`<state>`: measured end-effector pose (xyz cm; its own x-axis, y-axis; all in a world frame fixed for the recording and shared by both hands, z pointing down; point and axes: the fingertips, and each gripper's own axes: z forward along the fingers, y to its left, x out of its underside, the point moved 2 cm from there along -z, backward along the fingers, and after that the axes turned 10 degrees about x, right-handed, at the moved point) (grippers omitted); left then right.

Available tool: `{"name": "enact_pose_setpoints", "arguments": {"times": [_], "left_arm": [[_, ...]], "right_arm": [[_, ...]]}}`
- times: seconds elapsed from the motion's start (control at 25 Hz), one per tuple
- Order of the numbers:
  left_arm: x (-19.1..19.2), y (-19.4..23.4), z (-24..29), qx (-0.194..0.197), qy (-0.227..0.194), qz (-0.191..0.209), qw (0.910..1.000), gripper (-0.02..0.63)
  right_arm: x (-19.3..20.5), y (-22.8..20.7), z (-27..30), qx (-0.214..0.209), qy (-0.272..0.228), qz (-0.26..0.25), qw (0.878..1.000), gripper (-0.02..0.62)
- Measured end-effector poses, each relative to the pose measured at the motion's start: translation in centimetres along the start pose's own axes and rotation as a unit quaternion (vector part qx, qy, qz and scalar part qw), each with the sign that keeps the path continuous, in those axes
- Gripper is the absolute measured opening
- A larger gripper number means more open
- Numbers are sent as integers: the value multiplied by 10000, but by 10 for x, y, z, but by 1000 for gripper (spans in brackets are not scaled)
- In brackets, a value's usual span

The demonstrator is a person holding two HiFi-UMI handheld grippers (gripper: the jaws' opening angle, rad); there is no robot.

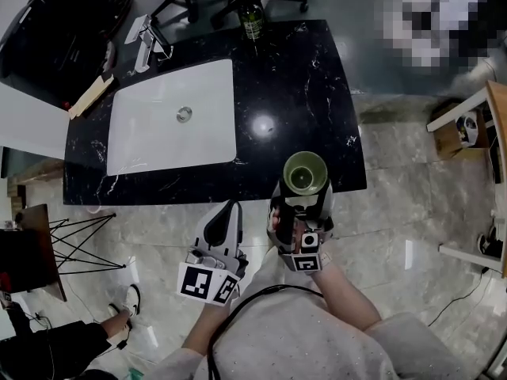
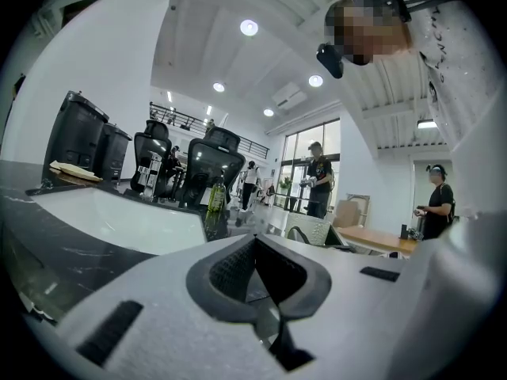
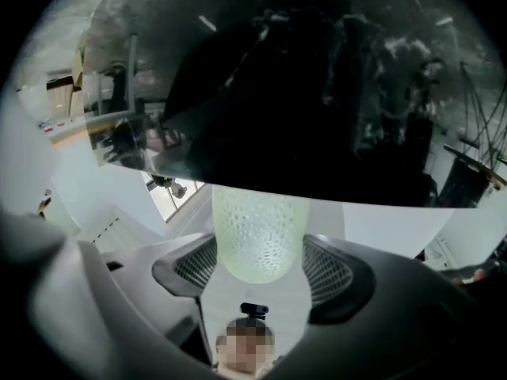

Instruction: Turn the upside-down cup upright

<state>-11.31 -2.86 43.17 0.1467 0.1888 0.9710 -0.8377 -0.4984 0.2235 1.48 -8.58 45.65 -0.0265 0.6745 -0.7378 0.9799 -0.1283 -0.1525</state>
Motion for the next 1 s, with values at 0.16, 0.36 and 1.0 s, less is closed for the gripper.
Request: {"name": "enact_pose_setpoints", "arguments": {"times": [0.16,0.36,1.0], "left_arm": [[0,-1,-1,7,14,-1,10000,8],[3,-1,-6,14,37,-51,10000,8],[7,-10,-11,190,-121,-243,9995,8]], "right_arm": [[-3,0,-2,94,-27,-221,9997,334],[4,4,2,182,282,-679,9971,351],[39,-25,-17,1995,960,-2885,9315,446]]}}
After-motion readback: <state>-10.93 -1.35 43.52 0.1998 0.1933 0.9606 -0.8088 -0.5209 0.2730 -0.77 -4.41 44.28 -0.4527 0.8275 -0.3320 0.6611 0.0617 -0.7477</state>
